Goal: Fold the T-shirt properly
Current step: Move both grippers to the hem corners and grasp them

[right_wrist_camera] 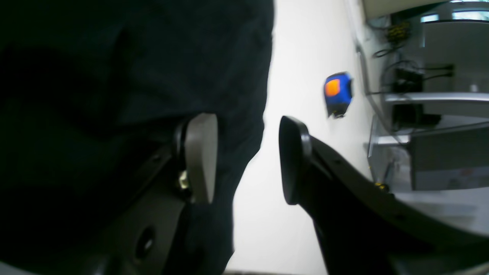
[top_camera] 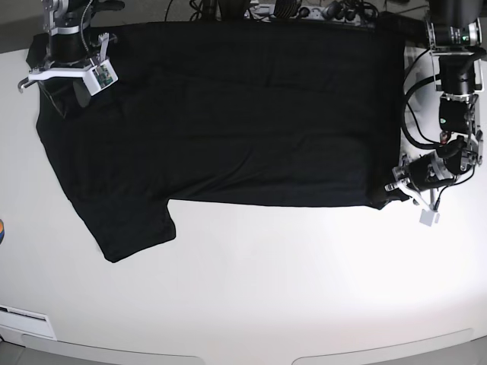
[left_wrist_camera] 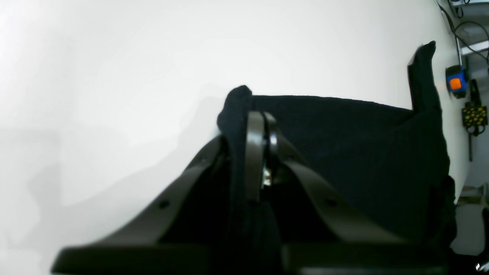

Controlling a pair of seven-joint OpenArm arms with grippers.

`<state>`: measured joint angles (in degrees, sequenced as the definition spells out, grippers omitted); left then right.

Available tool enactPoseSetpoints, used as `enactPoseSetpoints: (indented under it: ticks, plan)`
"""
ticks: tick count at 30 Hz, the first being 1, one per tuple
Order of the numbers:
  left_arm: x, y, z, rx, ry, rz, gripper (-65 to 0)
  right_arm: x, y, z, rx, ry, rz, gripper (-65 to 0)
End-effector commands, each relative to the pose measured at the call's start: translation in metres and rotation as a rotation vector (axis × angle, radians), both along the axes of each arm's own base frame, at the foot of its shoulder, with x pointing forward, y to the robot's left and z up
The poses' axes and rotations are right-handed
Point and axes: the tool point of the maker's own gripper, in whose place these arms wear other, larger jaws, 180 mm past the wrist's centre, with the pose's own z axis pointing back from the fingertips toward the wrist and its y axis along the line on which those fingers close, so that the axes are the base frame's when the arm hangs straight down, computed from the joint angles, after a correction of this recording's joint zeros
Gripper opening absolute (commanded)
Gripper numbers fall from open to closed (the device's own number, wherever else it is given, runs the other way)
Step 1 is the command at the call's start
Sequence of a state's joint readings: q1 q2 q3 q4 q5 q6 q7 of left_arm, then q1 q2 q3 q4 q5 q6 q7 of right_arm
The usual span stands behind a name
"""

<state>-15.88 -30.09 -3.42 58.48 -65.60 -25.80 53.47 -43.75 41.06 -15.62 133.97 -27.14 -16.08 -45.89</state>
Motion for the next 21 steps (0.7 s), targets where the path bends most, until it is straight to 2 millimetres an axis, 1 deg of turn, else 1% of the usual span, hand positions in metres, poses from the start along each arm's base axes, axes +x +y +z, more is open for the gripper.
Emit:
enactPoseSetpoints:
  ticks: [1, 3, 6, 8, 11, 14, 16, 18, 21]
  plan:
    - [-0.008, 0.009, -0.008, 0.063, 0.053, -0.02, -65.0, 0.015, 0.002, 0.018, -0.003, -0.082, 0.019, -35.8]
    - [-0.007, 0.009, -0.008, 0.063, 0.053, -0.02, -65.0, 0.032, 0.004, 0.03, 0.023, -0.142, 0.02, -35.8]
    - [-0.007, 0.008, -0.007, 0.062, 0.052, -0.02, -65.0, 0.063, 0.011, 0.053, 0.093, -0.252, 0.031, -35.8]
    - [-0.008, 0.009, -0.008, 0.067, 0.054, -0.022, -65.0, 0.083, 0.007, 0.057, 0.136, -0.284, 0.004, -35.8]
    - [-0.009, 0.012, -0.011, 0.095, 0.062, -0.027, -65.0, 0.115, -0.009, 0.044, 0.209, -0.265, -0.038, -35.7]
    - [-0.011, 0.015, -0.015, 0.125, 0.07, -0.031, -65.0, 0.149, -0.03, 0.023, 0.335, -0.19, -0.093, -32.0]
    - [-0.013, 0.017, -0.017, 0.14, 0.077, -0.034, -65.0, 0.171, -0.042, 0.011, 0.461, -0.131, -0.127, -30.2]
    - [-0.013, 0.017, -0.018, 0.146, 0.079, -0.036, -65.0, 0.192, -0.051, 0.0, 0.609, -0.072, -0.156, -30.3]
    - [-0.013, 0.017, -0.018, 0.146, 0.077, -0.034, -65.0, 0.219, -0.065, -0.009, 0.824, 0.0, -0.195, -30.3]
